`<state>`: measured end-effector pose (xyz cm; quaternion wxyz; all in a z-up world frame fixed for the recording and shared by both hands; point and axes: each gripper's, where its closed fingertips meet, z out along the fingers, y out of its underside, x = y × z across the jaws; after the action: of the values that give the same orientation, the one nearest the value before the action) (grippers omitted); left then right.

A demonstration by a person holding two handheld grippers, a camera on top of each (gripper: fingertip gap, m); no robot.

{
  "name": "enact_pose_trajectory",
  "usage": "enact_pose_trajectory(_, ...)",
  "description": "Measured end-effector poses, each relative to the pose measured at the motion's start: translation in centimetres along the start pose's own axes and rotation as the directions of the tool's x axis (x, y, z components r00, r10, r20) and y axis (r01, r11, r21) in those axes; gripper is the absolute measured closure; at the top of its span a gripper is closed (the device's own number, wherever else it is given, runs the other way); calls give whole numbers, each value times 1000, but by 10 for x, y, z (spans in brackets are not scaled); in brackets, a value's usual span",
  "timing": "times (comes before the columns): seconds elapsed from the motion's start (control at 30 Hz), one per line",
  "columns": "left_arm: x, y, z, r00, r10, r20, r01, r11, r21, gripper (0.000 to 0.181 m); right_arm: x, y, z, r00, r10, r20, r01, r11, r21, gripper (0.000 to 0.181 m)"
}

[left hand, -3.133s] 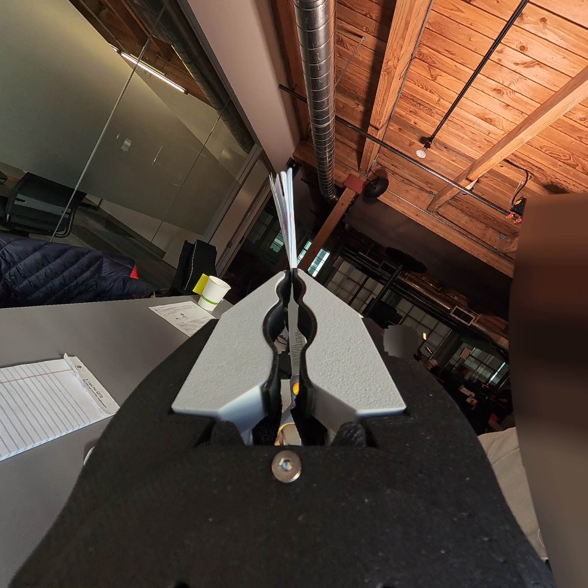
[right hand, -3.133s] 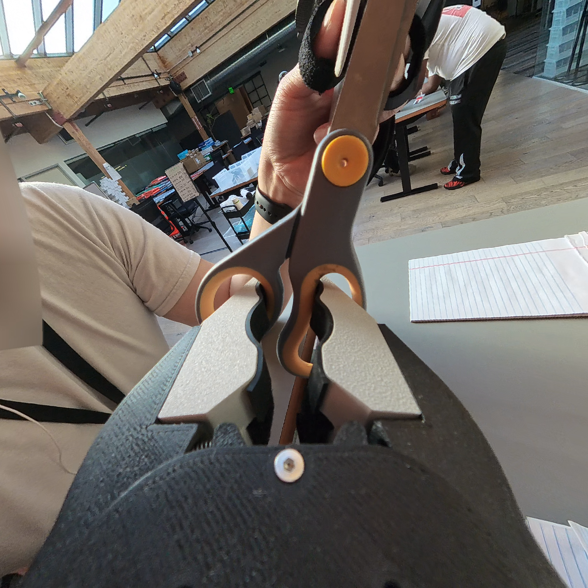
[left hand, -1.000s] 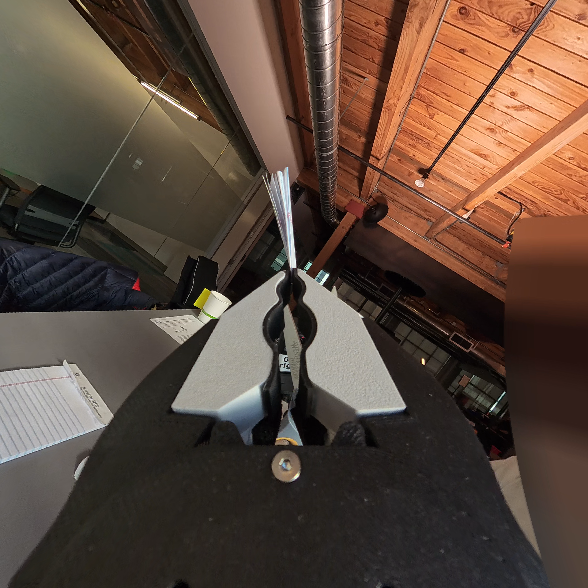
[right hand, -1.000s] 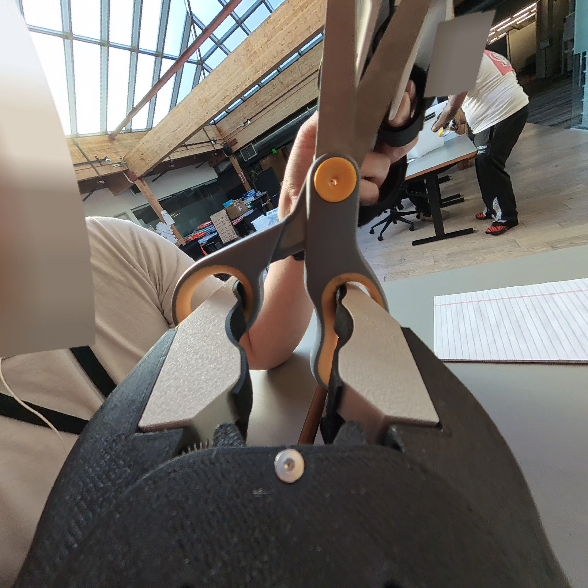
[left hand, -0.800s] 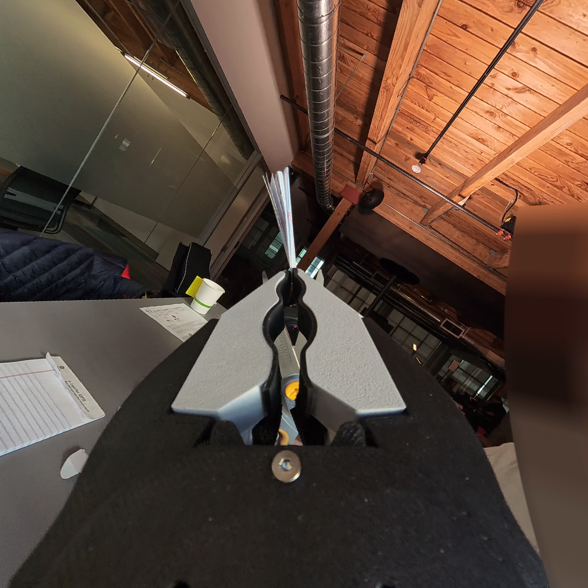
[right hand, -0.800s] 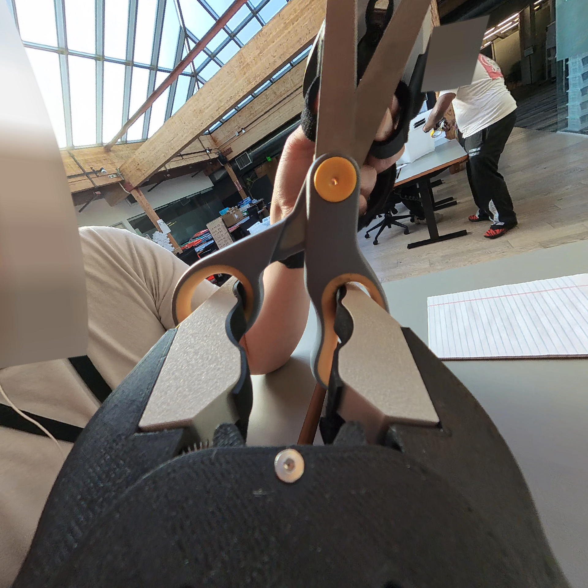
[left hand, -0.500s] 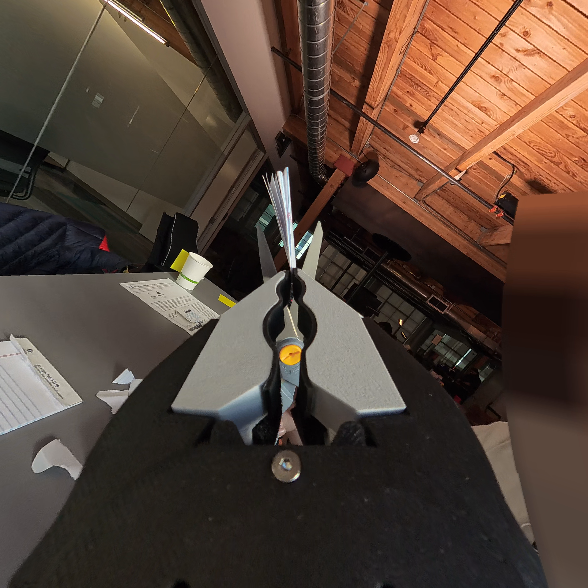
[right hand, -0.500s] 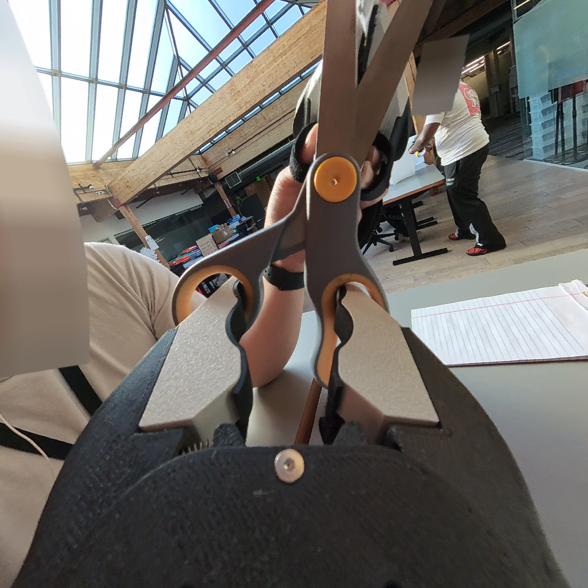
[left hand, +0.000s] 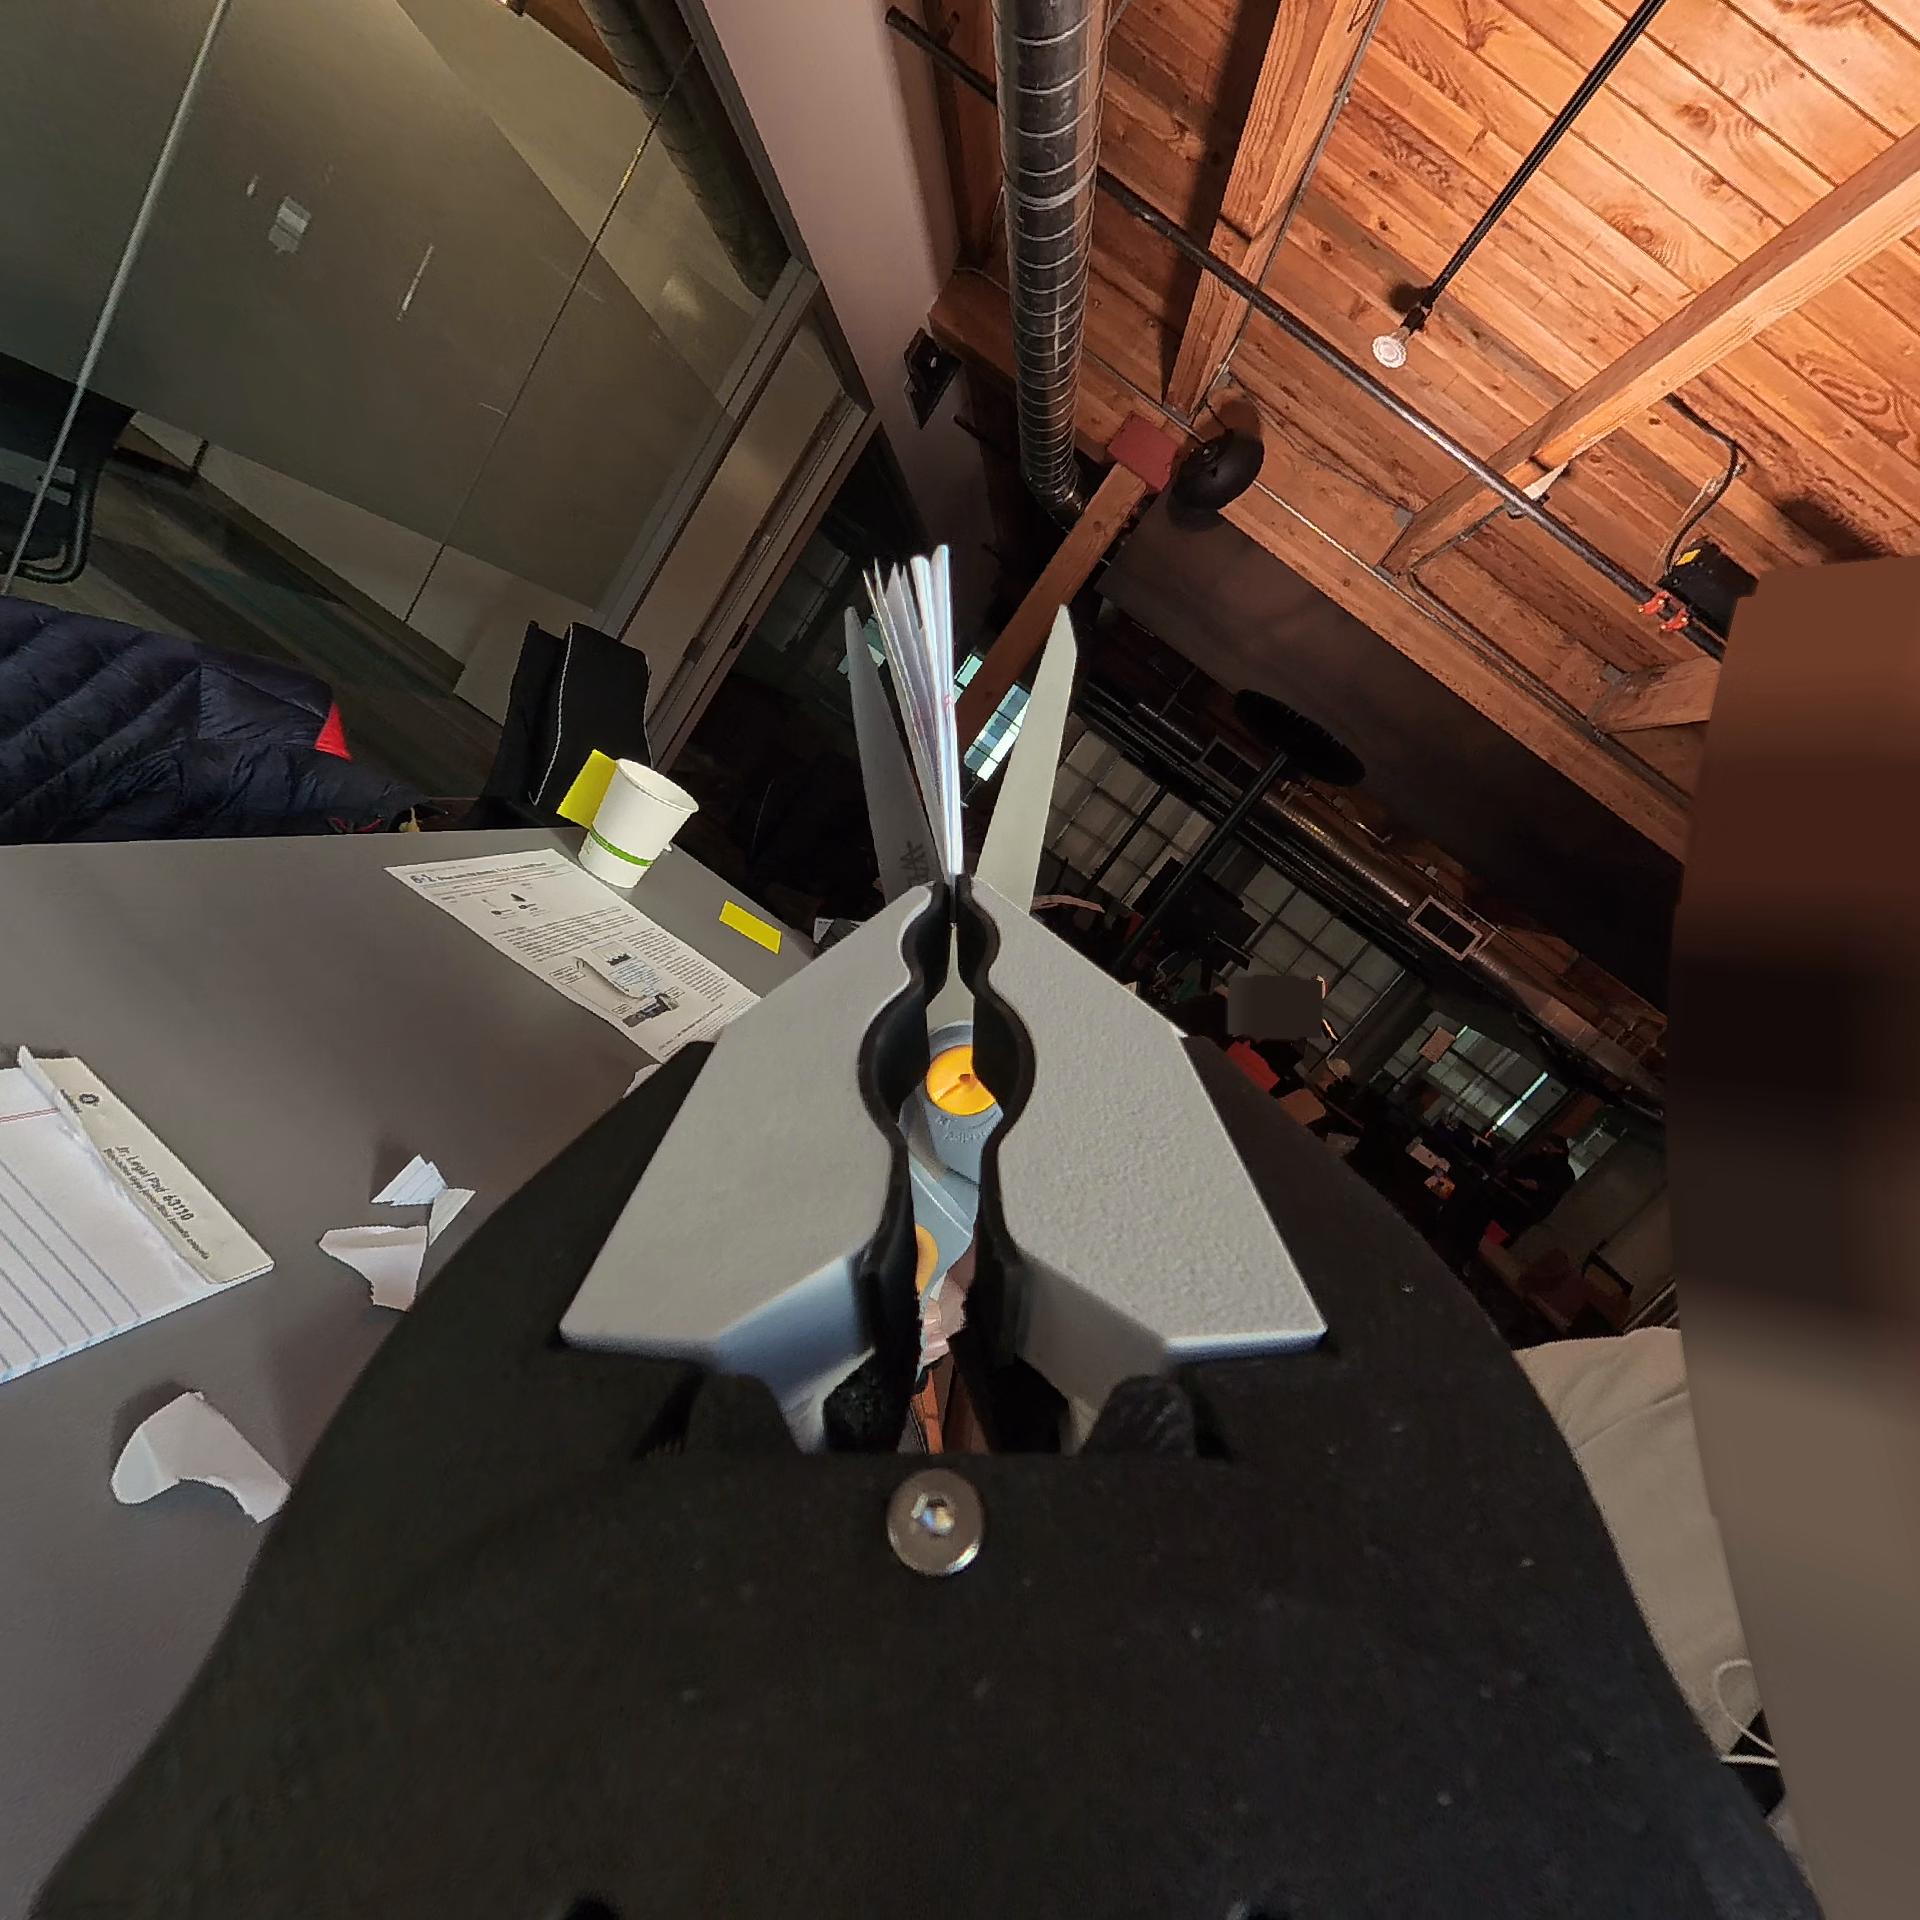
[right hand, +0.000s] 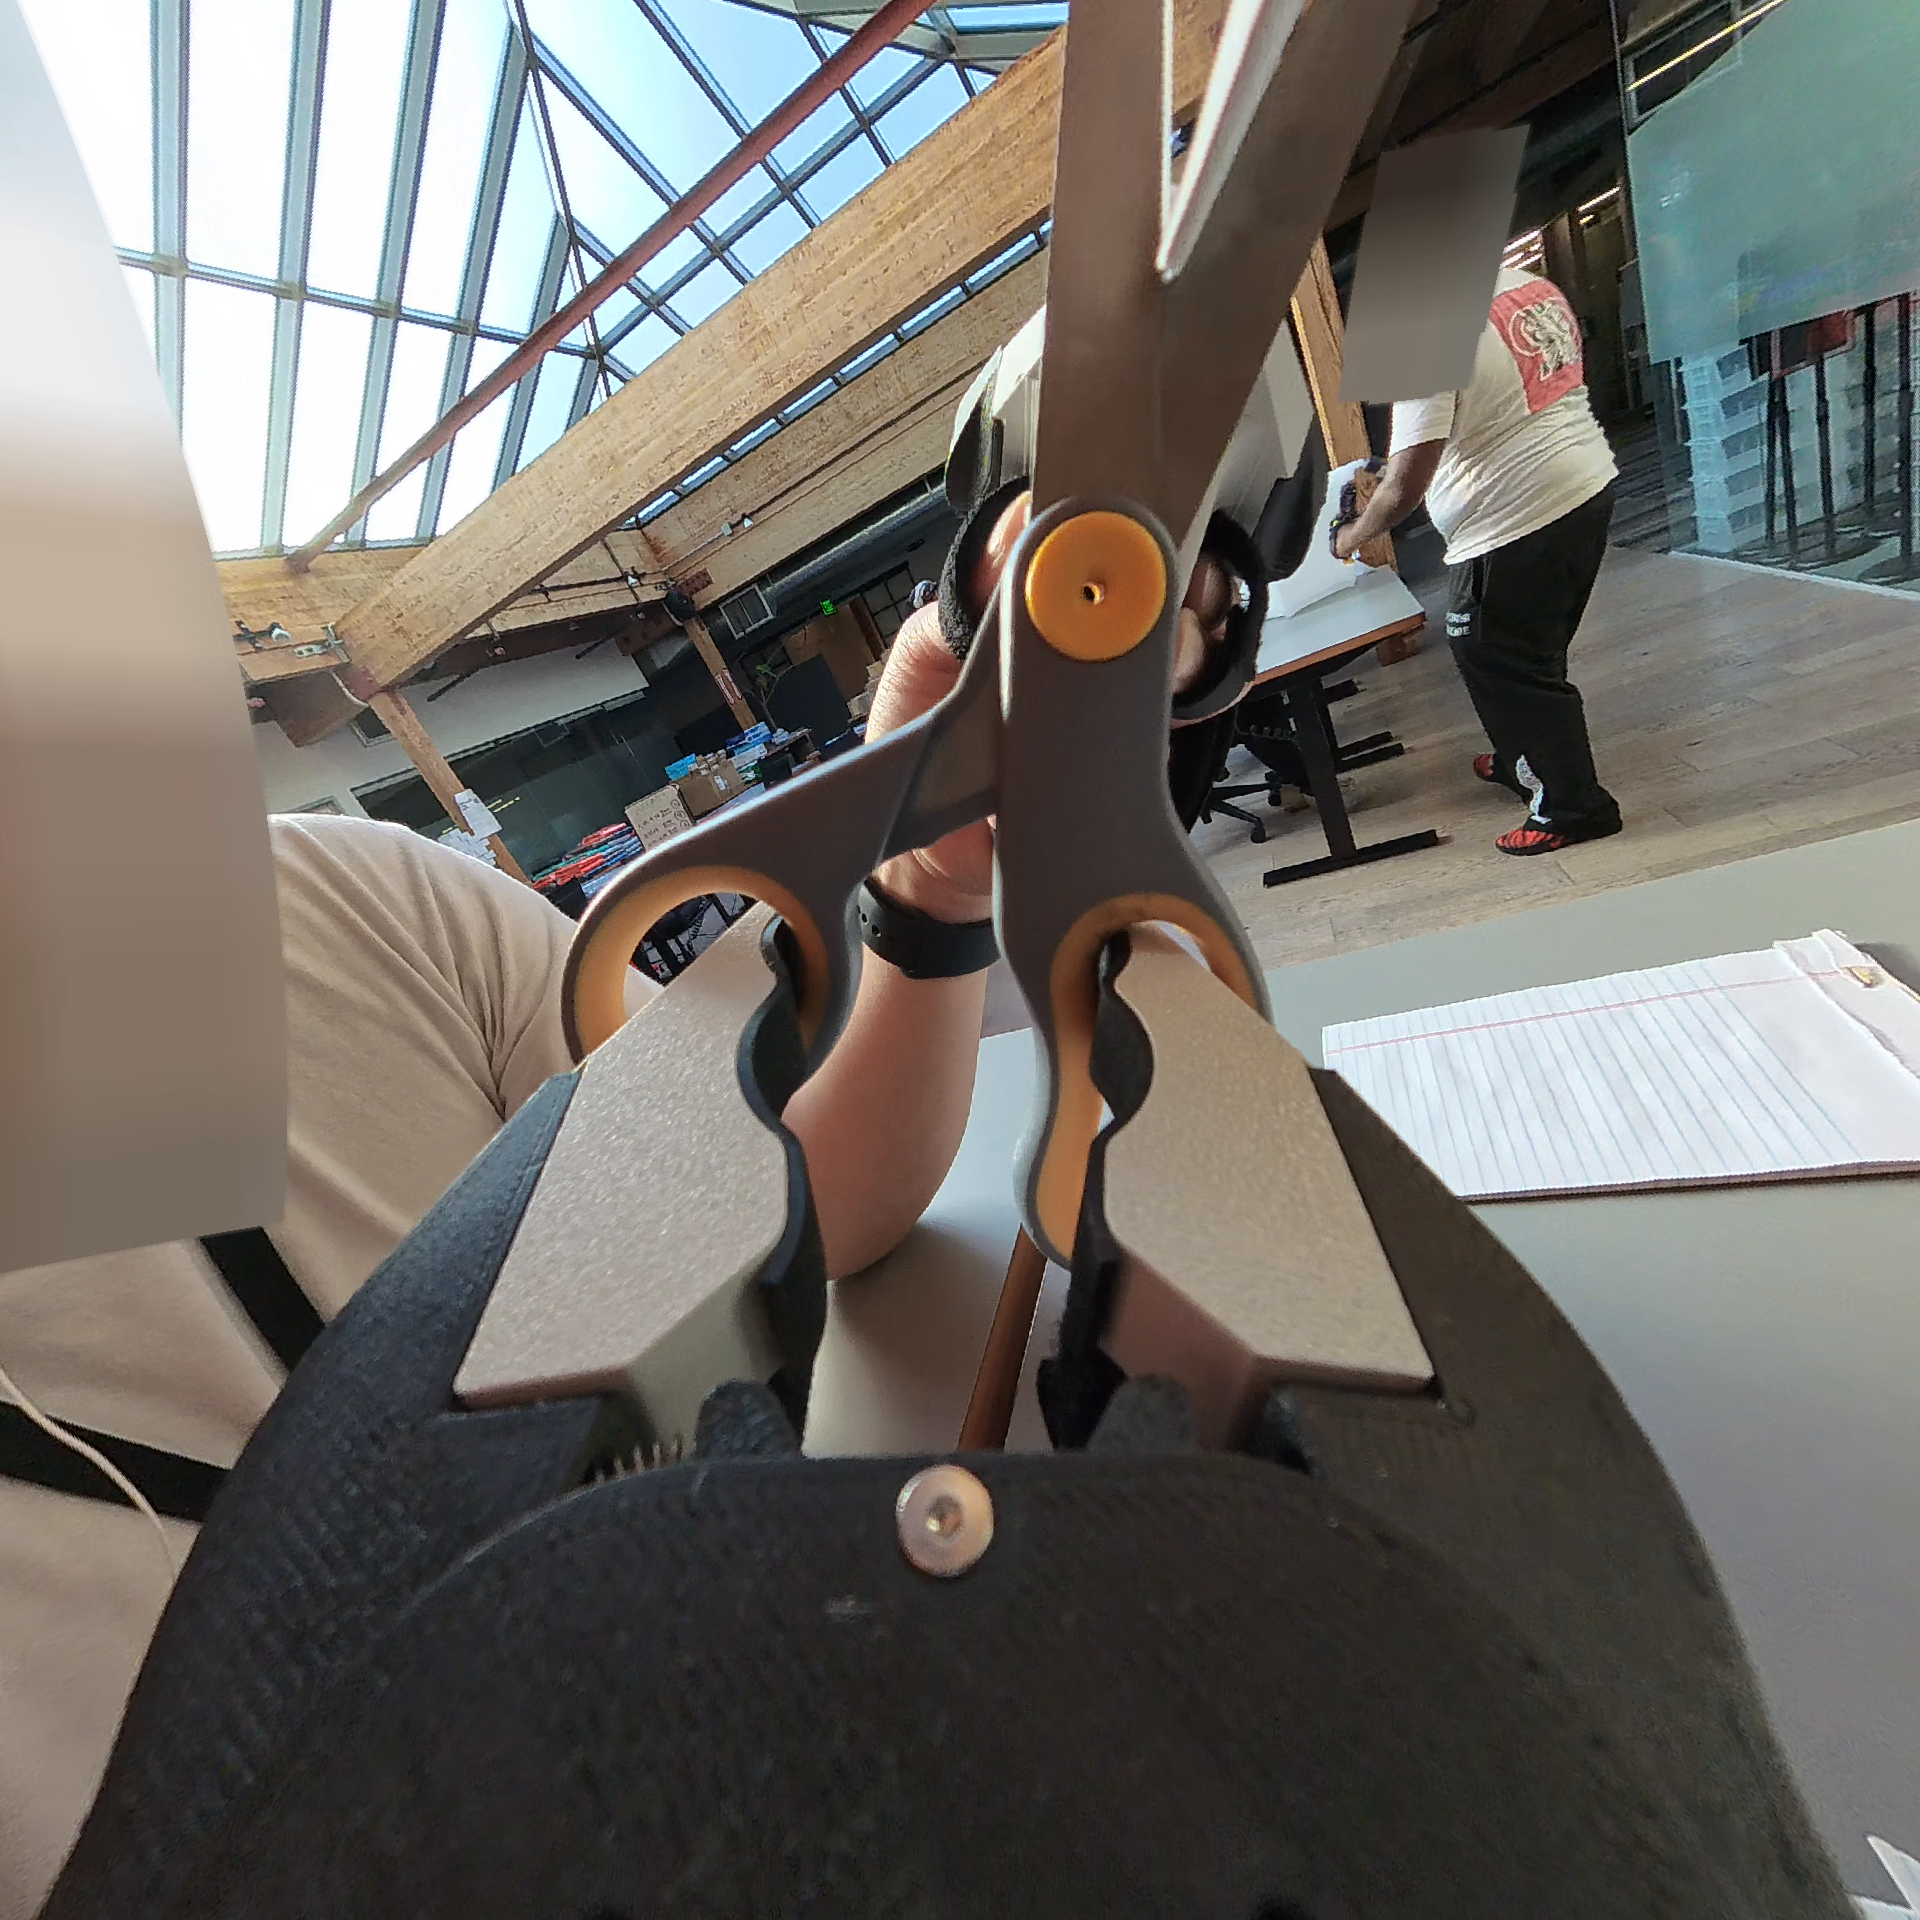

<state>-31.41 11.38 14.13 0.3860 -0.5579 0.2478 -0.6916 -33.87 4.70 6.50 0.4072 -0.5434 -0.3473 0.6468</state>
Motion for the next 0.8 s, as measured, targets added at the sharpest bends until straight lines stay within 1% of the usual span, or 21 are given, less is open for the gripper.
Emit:
enact_pose_trajectory(0.23,-3,2,-1,1000,12,21,-12,1000,-18,181,2,3,0,1000,12,-2,-12,1000,-10,131)
enact_pose_trajectory(0.53,-4,2,0,1000,10,25,-9,1000,-7,181,6,2,0,999,-7,-39,6,1000,-13,134)
enact_pose_trajectory(0.6,-3,2,0,1000,8,21,-8,1000,-4,181,4,2,1,999,-9,-35,9,1000,-13,134)
enact_pose_trajectory(0.63,-3,1,0,1000,8,20,-8,1000,-2,181,5,2,1,999,-15,-38,14,1000,-14,138)
enact_pose_trajectory(0.8,-3,2,0,1000,8,20,-8,1000,-4,181,6,4,2,999,-21,-41,20,1000,-17,138)
